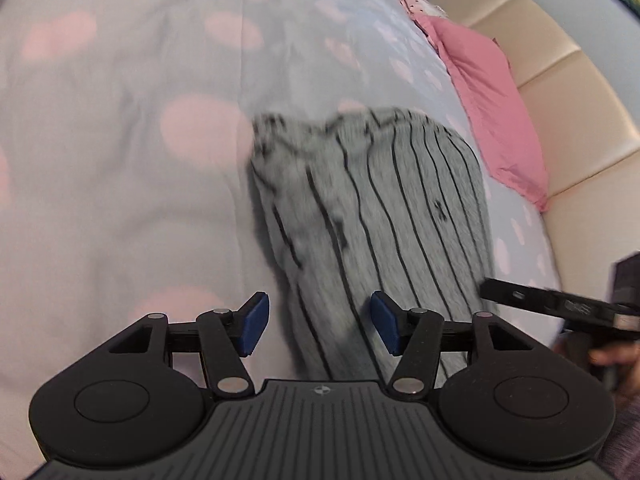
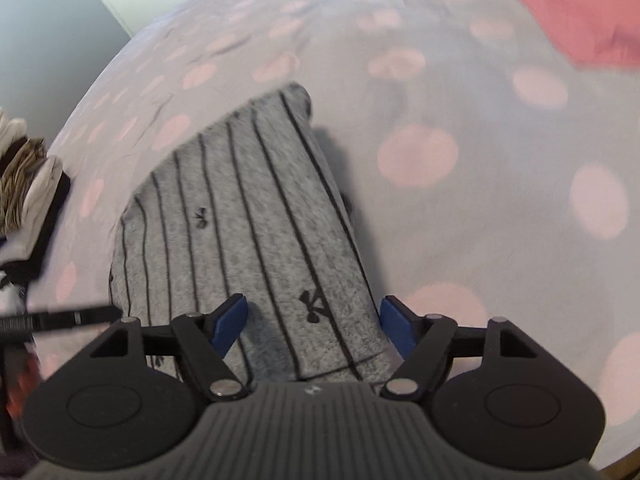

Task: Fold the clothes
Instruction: 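Open the left gripper and grasp the folded striped shirt bundle with both grippers, then lift the folded striped shirt with both grippers and carry it toward the clothes stack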

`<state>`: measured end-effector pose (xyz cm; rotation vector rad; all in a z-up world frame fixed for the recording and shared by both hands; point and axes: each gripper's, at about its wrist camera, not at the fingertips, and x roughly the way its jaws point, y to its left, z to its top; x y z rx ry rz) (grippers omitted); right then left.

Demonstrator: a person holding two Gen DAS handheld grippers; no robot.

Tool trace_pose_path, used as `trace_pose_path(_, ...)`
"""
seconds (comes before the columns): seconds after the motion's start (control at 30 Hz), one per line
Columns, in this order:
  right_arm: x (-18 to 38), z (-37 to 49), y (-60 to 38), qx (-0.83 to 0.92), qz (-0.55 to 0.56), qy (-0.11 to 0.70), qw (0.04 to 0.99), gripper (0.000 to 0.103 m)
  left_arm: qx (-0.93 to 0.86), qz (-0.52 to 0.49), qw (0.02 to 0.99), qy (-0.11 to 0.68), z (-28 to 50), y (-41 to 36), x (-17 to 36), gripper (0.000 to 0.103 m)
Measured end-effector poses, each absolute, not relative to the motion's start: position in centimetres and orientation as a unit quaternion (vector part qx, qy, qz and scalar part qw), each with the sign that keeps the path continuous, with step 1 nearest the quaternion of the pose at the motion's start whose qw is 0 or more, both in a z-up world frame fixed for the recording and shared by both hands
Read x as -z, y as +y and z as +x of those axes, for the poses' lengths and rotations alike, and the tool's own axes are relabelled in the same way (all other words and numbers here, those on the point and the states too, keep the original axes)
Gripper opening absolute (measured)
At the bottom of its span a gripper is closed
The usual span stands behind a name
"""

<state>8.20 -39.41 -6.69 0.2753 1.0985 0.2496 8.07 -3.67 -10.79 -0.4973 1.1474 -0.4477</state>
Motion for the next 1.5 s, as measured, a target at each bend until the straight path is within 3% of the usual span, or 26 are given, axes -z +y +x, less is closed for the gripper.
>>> trace_pose_path(0.43,11.0,10.4,-40.2,-0.156,0.214,0.528,0.807,0.075,0.218,-0.227,0.786,0.532,9.7,-5.0,12.3,0.060)
trace_pose_path(0.6,11.1,10.5,-39.6,-0.167,0.203,0.519,0.813,0.068,0.220,-0.226,0.786,0.532,10.2,-5.6,12.4,0.059)
trace_pose_path(0.7,11.2,10.3,-39.6,-0.174,0.208,0.512,0.815,0.062,0.222,-0.223,0.787,0.531,10.4,-5.9,12.5,0.055)
trace_pose_path(0.97,10.5,9.6,-39.9,-0.187,0.230,0.502,0.812,0.041,0.228,-0.218,0.791,0.525,10.4,-5.9,12.0,0.029)
trace_pose_path(1.07,10.0,9.4,-39.6,-0.196,0.242,0.499,0.809,0.037,0.230,-0.210,0.795,0.520,10.2,-5.7,11.3,0.024)
trace_pose_path(1.5,6.8,6.1,-34.6,-0.273,0.291,0.481,0.781,0.034,0.199,-0.190,0.828,0.489,5.9,0.6,6.8,0.021)
